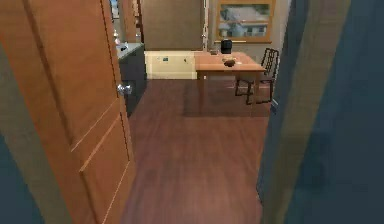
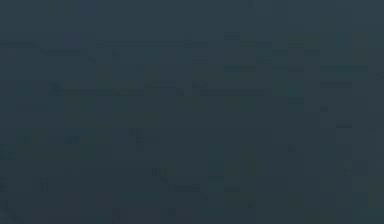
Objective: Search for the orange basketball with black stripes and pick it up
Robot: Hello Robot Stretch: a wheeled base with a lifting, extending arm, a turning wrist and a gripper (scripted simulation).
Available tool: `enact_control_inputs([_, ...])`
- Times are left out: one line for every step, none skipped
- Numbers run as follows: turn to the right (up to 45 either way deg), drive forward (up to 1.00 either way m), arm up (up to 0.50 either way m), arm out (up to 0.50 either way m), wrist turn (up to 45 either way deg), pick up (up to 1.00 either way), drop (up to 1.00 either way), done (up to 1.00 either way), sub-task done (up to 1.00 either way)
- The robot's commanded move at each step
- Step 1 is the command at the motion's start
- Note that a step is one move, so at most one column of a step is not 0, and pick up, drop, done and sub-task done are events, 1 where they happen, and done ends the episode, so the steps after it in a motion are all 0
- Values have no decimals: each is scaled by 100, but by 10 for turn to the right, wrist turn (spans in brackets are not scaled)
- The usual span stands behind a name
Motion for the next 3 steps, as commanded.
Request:
enact_control_inputs([0, 100, 0, 0, 0, 0, 0, 0, 0])
enact_control_inputs([0, 85, 0, 0, 0, 0, 0, 0, 0])
enact_control_inputs([-120, 0, 0, 0, 0, 0, 0, 0, 0])
